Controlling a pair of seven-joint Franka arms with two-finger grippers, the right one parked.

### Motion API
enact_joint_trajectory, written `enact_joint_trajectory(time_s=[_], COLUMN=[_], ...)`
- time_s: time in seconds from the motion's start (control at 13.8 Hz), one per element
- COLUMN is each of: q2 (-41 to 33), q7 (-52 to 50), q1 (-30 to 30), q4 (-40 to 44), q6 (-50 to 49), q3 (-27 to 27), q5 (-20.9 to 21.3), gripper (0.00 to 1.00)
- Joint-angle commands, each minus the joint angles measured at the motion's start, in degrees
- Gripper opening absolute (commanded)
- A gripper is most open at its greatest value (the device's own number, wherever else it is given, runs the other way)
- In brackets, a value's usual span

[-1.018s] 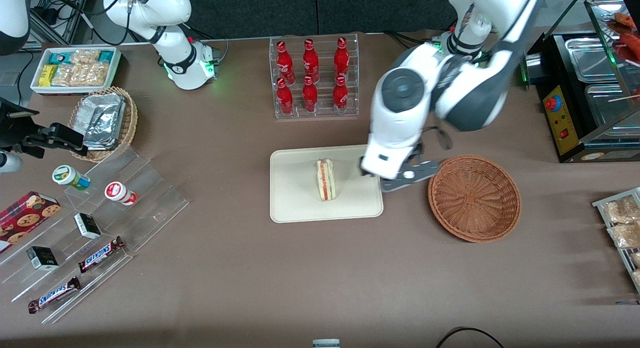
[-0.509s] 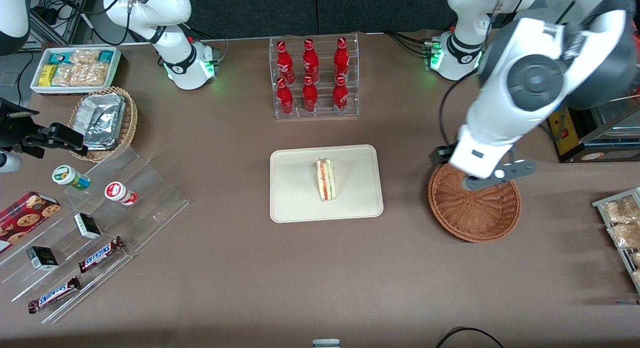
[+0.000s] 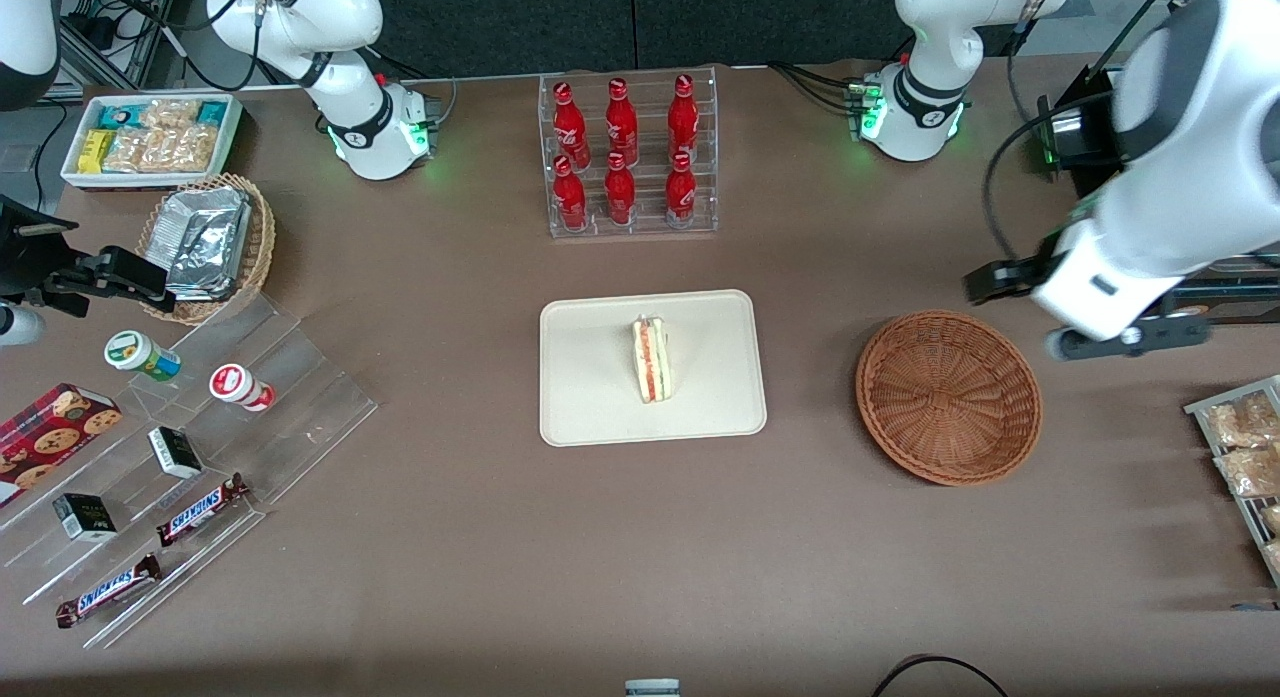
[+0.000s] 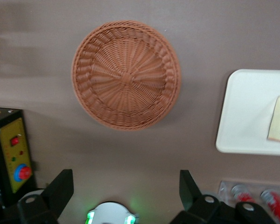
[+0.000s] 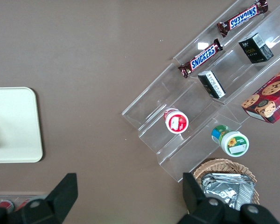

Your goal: Place sandwich from basket to tray

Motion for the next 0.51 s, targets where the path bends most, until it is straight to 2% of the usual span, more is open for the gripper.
enact_joint_trajectory(time_s=[0.0,0.15,0.44], q2=[-5.4,-6.6,-10.9], q7=[8.5,13.9,15.5], q1=[-4.2,-6.0,-6.0], q4=[-4.2,-4.9,-9.7], q6=[-0.8,-0.9,0.6], q3=[9.0,12.7,14.0], q5=[-1.5,-1.5,-1.0], gripper=[1.00,1.00,1.00])
